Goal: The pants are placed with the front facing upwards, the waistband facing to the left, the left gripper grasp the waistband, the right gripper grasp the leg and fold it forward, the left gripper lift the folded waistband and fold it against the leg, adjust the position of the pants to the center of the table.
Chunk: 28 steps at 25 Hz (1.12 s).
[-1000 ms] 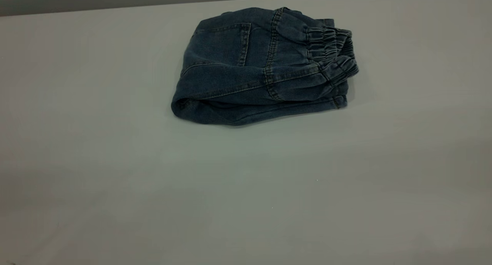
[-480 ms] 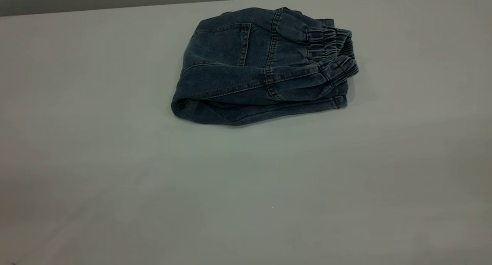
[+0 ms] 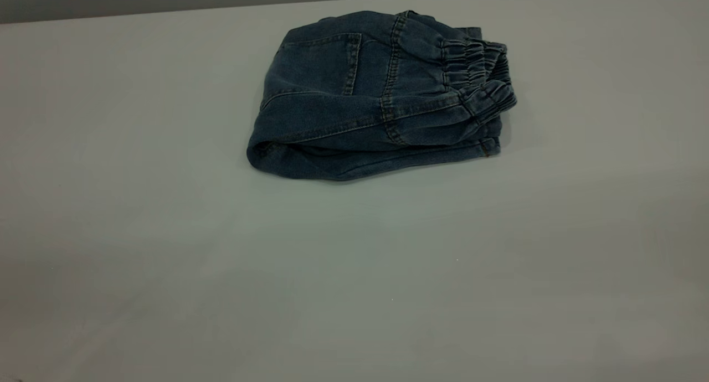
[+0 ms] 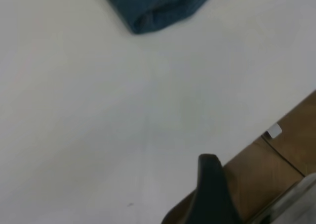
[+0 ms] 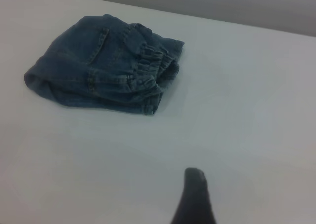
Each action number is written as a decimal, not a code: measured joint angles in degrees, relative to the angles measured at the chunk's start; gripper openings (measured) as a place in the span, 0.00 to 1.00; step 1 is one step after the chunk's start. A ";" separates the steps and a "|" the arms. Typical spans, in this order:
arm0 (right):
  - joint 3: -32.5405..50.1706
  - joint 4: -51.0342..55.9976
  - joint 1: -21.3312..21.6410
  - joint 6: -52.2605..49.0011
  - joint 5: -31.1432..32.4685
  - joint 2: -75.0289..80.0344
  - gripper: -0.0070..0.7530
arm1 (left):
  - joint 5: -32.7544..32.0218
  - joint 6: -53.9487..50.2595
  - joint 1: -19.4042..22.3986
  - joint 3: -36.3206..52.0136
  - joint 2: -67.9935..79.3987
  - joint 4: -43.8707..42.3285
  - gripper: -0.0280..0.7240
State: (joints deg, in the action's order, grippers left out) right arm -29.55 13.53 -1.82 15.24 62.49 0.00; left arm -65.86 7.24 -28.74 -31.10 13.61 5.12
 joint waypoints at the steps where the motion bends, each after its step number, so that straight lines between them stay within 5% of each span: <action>1: 0.00 -0.01 0.00 -0.05 0.00 0.00 0.63 | 0.37 0.00 0.00 0.59 0.00 0.00 0.64; 28: 0.00 0.13 0.00 -0.09 0.10 0.00 0.63 | 3.77 -0.17 0.00 2.07 -0.01 -0.50 0.64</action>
State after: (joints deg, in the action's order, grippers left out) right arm -29.55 13.66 -1.82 15.14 62.59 0.00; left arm -62.09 7.08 -28.74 -29.03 13.60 4.63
